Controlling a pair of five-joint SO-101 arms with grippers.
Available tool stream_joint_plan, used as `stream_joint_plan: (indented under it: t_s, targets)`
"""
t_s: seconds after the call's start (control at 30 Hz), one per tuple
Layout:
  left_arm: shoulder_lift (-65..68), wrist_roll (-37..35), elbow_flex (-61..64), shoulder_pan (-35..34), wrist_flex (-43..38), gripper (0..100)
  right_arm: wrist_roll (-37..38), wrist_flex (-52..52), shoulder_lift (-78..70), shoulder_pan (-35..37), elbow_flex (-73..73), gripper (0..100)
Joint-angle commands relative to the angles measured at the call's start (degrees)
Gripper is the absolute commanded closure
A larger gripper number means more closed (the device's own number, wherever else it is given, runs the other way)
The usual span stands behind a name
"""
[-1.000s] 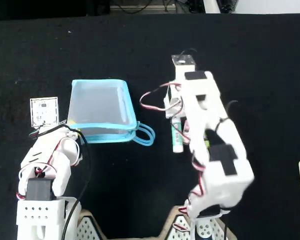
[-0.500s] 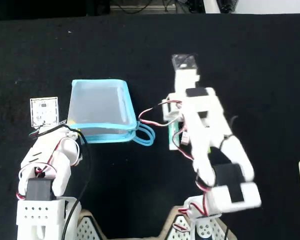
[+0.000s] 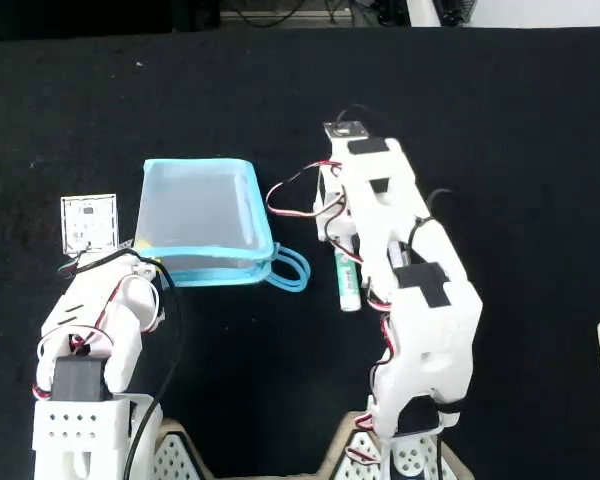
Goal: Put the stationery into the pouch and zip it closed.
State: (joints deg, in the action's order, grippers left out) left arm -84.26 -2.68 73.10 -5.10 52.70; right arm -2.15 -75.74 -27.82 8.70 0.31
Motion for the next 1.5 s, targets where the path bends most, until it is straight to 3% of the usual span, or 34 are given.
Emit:
stream_joint_plan:
  t_s: [0.0,0.27,0.47,1.1,1.2,1.3,1.47]
  targets:
    - [-0.8,0.4,-1.2,0.0,-0.9,97,0.1,-2.3,0.6,0.4,-3.8,89.2]
    - [-0.8,0.4,-1.2,0.0,-0.9,97,0.2,-3.3,7.0,0.0,-1.0,87.8]
    - [-0.8,0.4,-1.3,0.0,-0.9,97,2.4,-2.4,9.9,0.0,2.7,76.6]
    - [-0.8,0.4,-1.2,0.0,-0.9,97,3.1,-5.2,3.3,2.6,-0.2,79.4]
    - [-0.8,0.4,-1.2,-1.1,-0.9,97,5.5,-5.3,0.2,1.8,-3.0,84.5]
    - [-0.8,0.4,-1.6,-3.5,-0.9,97,5.5,-5.2,0.7,-0.5,-4.5,99.5]
    - [-0.8,0.3,-1.7,-3.6,-0.9,97,5.5,-1.1,8.0,-3.5,-0.7,98.8]
